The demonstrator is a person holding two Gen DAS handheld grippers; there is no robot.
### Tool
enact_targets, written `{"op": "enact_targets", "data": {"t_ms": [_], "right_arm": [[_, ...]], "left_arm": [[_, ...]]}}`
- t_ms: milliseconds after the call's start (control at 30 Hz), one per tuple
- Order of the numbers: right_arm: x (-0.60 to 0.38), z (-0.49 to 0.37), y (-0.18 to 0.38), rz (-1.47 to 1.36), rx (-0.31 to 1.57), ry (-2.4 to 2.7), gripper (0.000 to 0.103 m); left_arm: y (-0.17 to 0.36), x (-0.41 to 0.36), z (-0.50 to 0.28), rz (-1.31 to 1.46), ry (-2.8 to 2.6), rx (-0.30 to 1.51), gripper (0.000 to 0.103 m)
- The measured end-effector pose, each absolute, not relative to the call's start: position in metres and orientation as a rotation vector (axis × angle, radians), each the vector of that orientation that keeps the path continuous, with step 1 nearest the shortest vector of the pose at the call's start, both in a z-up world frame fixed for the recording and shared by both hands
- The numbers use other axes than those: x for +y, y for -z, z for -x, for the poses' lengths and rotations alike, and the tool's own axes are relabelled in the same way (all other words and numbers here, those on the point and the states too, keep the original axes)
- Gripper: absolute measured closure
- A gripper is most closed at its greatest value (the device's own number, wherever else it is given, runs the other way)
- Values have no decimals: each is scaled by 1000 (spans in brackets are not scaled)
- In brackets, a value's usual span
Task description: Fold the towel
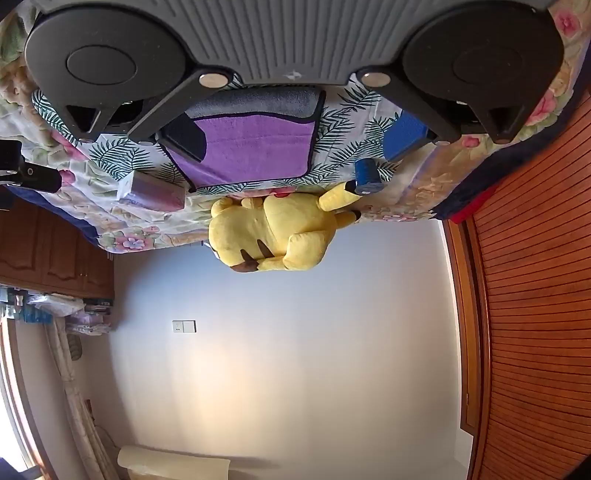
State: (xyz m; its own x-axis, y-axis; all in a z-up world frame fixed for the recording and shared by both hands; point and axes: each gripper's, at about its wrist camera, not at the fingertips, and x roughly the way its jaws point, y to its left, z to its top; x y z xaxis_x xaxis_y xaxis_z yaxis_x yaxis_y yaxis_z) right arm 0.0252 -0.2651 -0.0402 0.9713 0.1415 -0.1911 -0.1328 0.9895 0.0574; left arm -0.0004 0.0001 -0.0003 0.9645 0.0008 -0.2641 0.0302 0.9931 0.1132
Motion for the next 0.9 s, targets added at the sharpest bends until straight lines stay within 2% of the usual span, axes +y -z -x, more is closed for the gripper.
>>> {"op": "enact_targets", "data": {"t_ms": [900], "right_arm": [[-271, -26, 41, -44, 190, -133, 0]], "left_arm": [[0, -2, 1, -128, 13, 272, 0]]}}
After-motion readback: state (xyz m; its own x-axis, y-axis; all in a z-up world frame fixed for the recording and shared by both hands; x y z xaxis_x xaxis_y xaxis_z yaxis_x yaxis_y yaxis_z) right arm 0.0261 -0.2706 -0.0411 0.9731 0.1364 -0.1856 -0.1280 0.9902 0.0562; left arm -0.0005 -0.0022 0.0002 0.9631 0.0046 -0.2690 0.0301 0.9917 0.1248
